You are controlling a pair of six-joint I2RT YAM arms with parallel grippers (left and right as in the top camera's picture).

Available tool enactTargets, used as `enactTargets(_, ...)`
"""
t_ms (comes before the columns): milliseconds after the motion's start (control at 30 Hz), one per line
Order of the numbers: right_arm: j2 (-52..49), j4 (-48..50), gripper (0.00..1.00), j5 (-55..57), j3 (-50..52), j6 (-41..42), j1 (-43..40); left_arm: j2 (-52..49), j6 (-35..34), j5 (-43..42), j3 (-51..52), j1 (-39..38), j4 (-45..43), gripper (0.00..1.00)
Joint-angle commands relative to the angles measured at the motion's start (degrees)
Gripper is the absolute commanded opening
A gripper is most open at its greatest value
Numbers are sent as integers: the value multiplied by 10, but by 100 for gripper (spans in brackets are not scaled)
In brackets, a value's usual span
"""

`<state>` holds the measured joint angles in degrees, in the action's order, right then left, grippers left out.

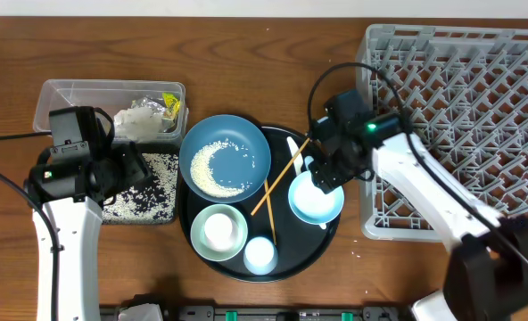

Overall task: Sort waste into correct bins and load items into the dishwasher rack
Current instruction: 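Grasp the white bowl with the right gripper and lift toward rack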

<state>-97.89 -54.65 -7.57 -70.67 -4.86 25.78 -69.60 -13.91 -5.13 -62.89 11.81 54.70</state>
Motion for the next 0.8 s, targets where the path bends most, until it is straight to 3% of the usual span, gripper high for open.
enactTargets(0, -26, -9, 71, 7, -8, 1, 1, 0, -4, 7, -3, 2, 1, 70)
enactTargets(167, -76, -15, 57, 7, -8, 1, 1, 0, -4, 7, -3, 2, 1, 70)
enactTargets(433, -96, -15, 2, 7, -9, 1, 1, 0, -4, 7, -3, 2, 1, 70)
enactTargets(767, -42, -48, 1, 35, -83, 25, -30, 0, -4, 7, -3, 2, 2, 70)
